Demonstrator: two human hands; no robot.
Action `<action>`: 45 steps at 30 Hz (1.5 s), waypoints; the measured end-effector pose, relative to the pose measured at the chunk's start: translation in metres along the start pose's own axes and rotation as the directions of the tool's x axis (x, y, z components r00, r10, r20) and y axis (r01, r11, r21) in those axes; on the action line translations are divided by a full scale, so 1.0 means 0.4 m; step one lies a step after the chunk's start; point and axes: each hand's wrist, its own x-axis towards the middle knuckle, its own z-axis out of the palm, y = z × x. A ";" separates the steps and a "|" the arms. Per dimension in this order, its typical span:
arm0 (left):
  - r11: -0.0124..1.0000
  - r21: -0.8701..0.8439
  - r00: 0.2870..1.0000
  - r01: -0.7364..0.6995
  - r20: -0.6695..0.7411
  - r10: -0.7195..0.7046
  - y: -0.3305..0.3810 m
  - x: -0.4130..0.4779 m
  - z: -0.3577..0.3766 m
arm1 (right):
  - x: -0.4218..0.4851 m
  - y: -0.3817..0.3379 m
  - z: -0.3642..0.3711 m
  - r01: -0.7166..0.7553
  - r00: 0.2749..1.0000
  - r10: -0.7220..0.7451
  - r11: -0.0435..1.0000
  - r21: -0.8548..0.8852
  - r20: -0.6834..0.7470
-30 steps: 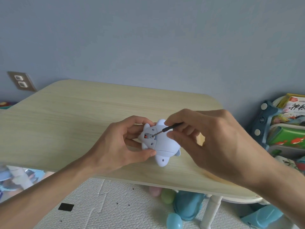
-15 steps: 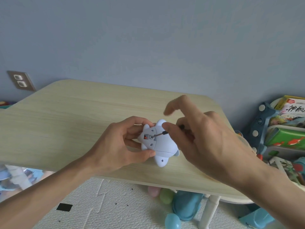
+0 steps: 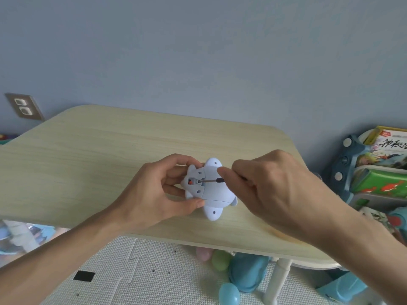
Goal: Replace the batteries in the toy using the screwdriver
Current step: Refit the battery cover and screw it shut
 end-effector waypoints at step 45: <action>0.997 0.013 0.977 0.078 0.199 -0.079 -0.029 0.047 -0.063 | 0.097 0.350 0.157 -0.563 0.778 0.454 0.810 0.161 0.435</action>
